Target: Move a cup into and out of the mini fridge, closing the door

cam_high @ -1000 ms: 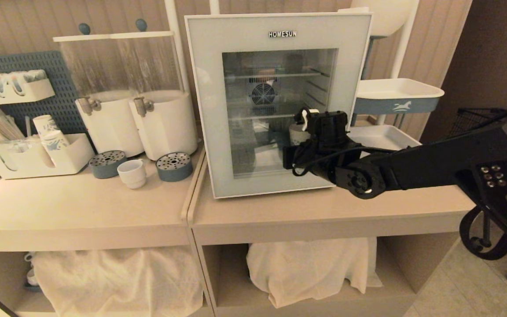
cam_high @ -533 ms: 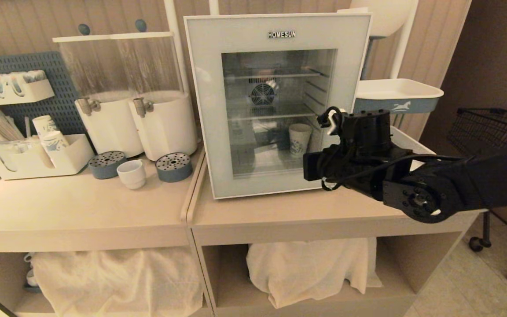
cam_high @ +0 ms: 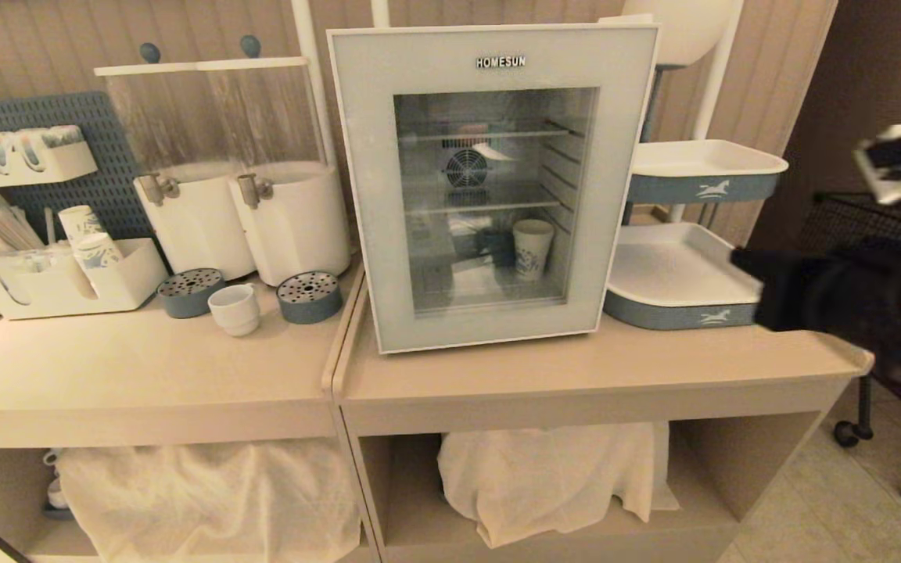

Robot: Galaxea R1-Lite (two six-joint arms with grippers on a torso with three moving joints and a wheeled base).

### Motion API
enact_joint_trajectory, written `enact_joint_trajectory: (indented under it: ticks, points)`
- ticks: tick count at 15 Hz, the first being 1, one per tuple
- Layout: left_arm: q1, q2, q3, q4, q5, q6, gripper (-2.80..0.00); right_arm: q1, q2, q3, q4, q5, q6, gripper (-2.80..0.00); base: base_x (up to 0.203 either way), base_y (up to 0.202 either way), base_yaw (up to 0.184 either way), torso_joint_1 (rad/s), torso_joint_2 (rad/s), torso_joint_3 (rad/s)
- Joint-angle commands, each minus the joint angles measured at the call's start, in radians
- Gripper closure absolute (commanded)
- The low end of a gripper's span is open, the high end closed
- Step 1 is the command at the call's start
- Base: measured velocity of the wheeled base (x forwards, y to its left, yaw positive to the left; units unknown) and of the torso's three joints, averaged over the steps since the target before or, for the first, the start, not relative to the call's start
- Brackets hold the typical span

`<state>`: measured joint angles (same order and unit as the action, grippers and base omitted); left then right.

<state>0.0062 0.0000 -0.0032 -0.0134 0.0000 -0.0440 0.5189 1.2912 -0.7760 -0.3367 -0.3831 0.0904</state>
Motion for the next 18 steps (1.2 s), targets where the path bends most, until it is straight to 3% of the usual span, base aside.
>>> enact_joint_trajectory:
  ticks: [1,3,5,7,8,10,13,15,18]
  points:
    - [0.000,0.002,0.000,0.000,0.000,0.000,0.00,-0.027,-0.353,0.059,0.118,-0.135,0.006,0.00,0.000,0.000,0.000,0.000,0.00,0.000]
    - [0.000,0.002,0.000,0.000,0.000,0.000,0.00,-0.049,-0.550,0.085,0.272,-0.321,0.027,0.00,0.000,0.000,0.000,0.000,0.00,0.000]
    - [0.000,0.002,0.000,0.000,0.000,0.000,0.00,-0.147,-0.681,0.119,0.384,-0.437,0.044,0.00,0.000,0.000,0.000,0.000,0.00,0.000]
    - [0.000,0.002,0.002,0.000,0.000,-0.001,0.00,-0.331,-0.771,0.184,0.422,-0.458,0.050,0.00,0.000,0.000,0.000,0.000,0.00,0.000]
    - [0.000,0.002,0.002,0.000,0.000,-0.002,0.00,-0.369,-0.840,0.216,0.436,-0.439,0.051,0.00,0.000,0.000,0.000,0.000,0.00,0.000]
    - [0.000,0.002,0.002,0.000,0.000,-0.002,0.00,-0.385,-0.976,0.279,0.473,-0.405,0.054,0.00,0.000,0.000,0.000,0.000,0.00,0.000]
    - [0.000,0.002,0.002,0.000,0.000,-0.002,0.00,-0.395,-1.004,0.377,0.378,-0.464,0.164,0.00,0.000,0.000,0.000,0.000,0.00,0.000]
    - [0.000,0.002,0.002,0.000,0.000,-0.002,0.00,-0.396,-1.003,0.375,0.297,-0.525,0.112,0.00,0.000,0.000,0.000,0.000,0.00,0.000]
    - [0.000,0.002,0.002,0.000,0.000,-0.002,0.00,-0.464,-1.013,0.355,0.299,-0.528,0.074,0.00,0.000,0.000,0.000,0.000,0.00,0.000]
